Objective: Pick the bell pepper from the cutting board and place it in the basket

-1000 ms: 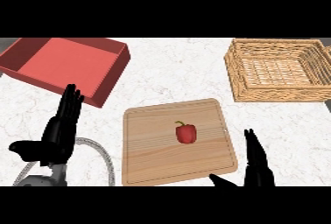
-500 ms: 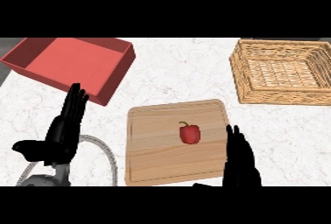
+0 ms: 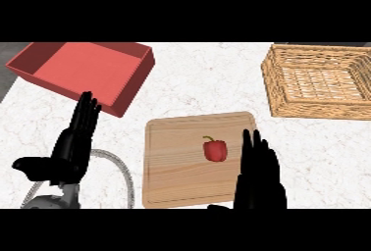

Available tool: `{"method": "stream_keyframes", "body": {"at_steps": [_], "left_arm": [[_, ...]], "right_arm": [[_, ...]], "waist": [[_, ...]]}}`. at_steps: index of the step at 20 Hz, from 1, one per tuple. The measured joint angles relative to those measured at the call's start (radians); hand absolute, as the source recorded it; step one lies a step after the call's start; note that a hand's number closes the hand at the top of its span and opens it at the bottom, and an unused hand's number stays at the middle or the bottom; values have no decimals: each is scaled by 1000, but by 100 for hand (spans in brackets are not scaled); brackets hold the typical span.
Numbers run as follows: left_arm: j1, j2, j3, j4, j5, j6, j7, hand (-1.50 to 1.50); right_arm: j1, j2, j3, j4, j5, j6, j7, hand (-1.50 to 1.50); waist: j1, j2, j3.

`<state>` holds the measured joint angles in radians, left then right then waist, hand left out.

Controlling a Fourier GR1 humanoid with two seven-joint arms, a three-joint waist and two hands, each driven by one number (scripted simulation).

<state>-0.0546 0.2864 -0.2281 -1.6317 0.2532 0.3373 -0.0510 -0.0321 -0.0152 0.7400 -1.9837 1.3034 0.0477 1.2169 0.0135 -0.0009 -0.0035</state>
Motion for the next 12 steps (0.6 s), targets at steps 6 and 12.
{"method": "stream_keyframes", "body": {"at_steps": [6,12], "left_arm": [[19,-1,11,-9,-2,-14,-4,0],[28,-18,-2,-27,-25,-7,4,0]], "right_arm": [[-77,-1,3,62,-43,4,24,-150],[-144,-1,13,156,-79,-26,24,-150]], "waist": [[-1,1,2],[0,1,3]]}}
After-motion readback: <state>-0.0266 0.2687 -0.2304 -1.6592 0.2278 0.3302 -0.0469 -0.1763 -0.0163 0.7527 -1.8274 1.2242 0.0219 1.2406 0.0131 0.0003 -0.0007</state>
